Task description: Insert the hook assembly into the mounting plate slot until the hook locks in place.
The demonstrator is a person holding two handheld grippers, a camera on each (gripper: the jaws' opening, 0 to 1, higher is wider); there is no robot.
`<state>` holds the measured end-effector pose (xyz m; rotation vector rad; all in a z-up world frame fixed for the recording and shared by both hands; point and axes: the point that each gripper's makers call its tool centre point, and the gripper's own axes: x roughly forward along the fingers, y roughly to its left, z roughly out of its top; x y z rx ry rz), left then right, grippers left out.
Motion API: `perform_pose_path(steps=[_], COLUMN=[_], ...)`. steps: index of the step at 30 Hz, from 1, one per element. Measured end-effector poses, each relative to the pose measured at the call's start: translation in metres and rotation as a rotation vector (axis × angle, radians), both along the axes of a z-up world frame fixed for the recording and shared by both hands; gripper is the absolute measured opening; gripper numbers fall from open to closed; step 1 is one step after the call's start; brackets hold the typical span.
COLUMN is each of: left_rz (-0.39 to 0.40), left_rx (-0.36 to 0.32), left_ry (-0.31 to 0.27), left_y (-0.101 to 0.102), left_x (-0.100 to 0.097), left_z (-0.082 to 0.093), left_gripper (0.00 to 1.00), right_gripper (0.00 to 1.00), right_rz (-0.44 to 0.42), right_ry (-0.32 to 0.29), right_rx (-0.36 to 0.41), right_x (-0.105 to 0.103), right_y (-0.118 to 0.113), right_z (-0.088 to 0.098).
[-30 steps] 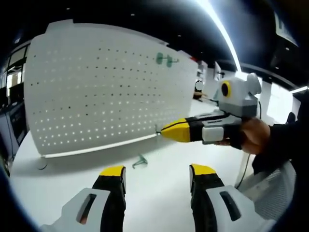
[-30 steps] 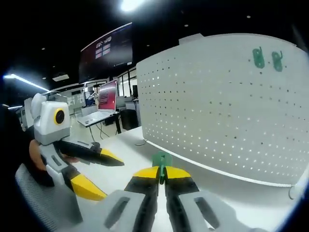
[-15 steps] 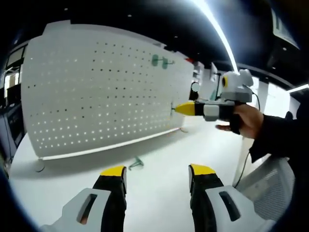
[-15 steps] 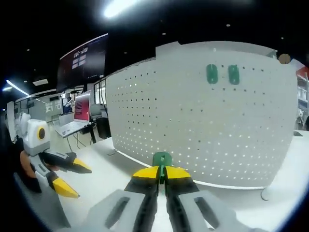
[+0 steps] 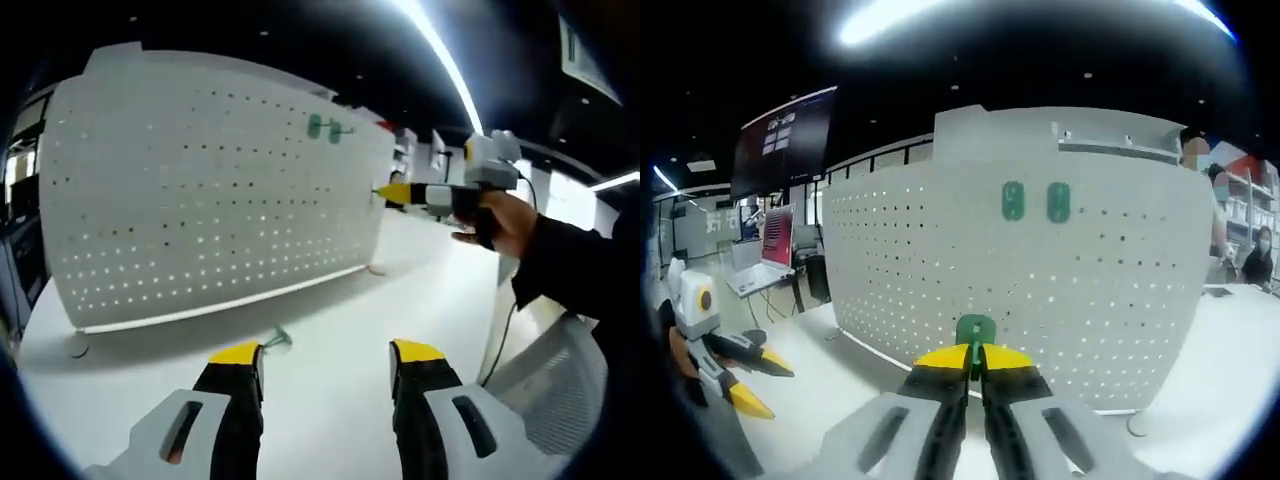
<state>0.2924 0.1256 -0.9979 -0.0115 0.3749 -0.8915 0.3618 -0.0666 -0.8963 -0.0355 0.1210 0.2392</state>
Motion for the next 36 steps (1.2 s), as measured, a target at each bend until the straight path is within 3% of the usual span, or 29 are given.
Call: perform_pose_path(steps=[20,29,36], left_rz=[-0.004,0.008,0.013], left_rx=[0.008,0.018,0.031], left_ry=[0.012,0.023,0.035], left_y=[0.0,0.004,0.005], left_x=[0.0,0.003,0.003], left_z=[-0.004,-0.008,-0.013], left_gripper=[0.5,0.49,0.48], right_gripper=[0.01,0.01,0.01], right_rz=[-0.129,-0.199,-0.242], right_ry=[-0.163,-0.211,-0.224], right_rx=[-0.046,-0.083,-0.097], right_x=[0.029,0.045,0.056], right_y=[-0.049,-0.068,-0.081], right_z=[0.078,0.093,0.093])
